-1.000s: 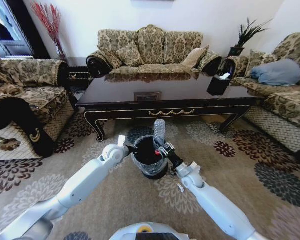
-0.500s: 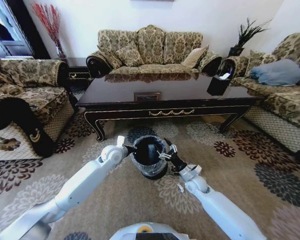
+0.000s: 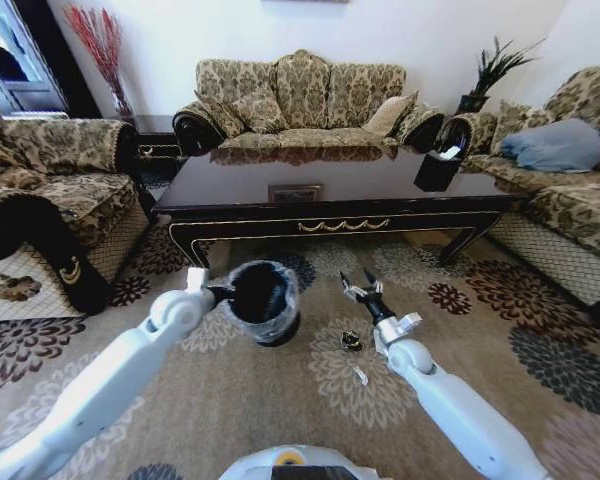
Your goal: Move to the front of the table and pick up the trash from the floor, then place it into the trash bin.
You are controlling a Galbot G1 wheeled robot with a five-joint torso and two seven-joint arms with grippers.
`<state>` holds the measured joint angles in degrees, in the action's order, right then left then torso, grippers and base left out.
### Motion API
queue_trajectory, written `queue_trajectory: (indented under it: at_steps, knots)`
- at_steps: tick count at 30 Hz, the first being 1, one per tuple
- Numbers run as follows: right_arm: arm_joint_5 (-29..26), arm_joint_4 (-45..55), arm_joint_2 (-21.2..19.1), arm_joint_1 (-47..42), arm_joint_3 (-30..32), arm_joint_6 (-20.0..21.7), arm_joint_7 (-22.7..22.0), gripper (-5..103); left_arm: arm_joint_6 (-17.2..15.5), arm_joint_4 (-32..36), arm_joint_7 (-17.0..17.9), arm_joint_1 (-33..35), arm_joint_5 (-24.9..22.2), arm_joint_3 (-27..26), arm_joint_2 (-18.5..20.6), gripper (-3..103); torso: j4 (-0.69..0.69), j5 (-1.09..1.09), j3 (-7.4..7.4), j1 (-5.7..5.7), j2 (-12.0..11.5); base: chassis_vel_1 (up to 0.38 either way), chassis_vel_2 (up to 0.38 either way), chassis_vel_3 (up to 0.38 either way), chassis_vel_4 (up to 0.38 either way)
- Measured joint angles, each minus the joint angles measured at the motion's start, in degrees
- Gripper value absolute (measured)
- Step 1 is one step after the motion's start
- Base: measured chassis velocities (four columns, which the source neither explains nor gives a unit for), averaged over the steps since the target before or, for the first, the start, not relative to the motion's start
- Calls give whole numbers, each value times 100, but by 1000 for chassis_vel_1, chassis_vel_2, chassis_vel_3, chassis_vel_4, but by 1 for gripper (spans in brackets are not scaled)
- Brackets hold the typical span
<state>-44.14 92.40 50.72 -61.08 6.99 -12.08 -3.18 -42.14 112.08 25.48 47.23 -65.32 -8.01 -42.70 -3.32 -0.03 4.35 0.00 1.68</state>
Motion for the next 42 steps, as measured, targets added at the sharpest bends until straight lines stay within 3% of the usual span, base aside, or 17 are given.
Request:
queue_trajectory:
  at_steps: [1,5,6,10,13,17,22,25,28,35,42]
  knots:
    - [0,0,0,0,0,0,0,100,0,0,0,0,0,0,0,2,0,0,0,0,0,0,0,0,0]
    - [-702,97,126,-14,-324,868,-1230,100,0,289,-4,528,7,-486,280,2,4,2,0,0,0,0,0,0,0]
    - [-702,97,126,-14,-324,868,-1230,100,0,289,-4,528,7,-486,280,2,4,2,0,0,0,0,0,0,0]
    - [-1893,433,420,170,-590,2010,-3064,100,0,558,-1,1067,26,-1049,441,2,5,1,0,0,0,0,0,0,0]
    - [-2117,431,517,241,-676,2109,-3320,100,0,654,-2,1264,36,-1243,471,2,4,1,0,0,0,0,0,0,0]
    - [-3031,409,789,400,-695,2389,-4106,100,0,805,-3,1556,64,-1528,500,2,3,1,0,0,0,0,0,0,0]
    - [-3425,434,1049,373,-481,2448,-4485,100,0,859,-3,1641,63,-1653,510,2,2,1,0,0,0,0,0,0,0]
    - [-3444,259,1629,236,-143,2430,-4675,100,0,893,-2,1689,58,-1692,511,2,2,3,0,0,0,0,0,0,0]
    - [-3341,144,1874,162,-29,2421,-4758,100,0,894,10,1690,62,-1671,506,2,3,2,0,0,0,0,0,0,0]
    - [-3244,-228,2203,192,213,2510,-5023,100,-1,920,25,1705,64,-1648,504,2,2,2,1,0,0,0,0,0,0]
    - [-3103,-756,2251,355,273,2516,-4964,100,0,1018,39,1860,53,-1768,490,2,3,2,0,0,0,0,0,0,0]
